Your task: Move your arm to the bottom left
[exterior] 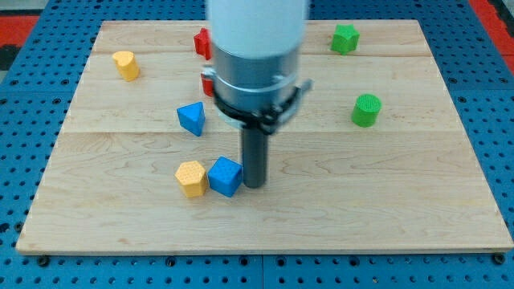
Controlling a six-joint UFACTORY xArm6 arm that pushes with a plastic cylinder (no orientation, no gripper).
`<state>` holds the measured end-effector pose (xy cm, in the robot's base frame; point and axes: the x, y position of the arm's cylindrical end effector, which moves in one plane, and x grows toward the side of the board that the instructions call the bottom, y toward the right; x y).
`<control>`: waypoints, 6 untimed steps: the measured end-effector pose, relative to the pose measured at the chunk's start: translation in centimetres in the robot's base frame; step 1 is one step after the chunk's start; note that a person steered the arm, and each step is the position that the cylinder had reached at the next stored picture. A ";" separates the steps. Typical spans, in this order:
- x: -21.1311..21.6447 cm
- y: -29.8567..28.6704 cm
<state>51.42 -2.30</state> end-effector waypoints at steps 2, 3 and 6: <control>-1.6 -1.4; 2.3 4.1; 5.6 6.6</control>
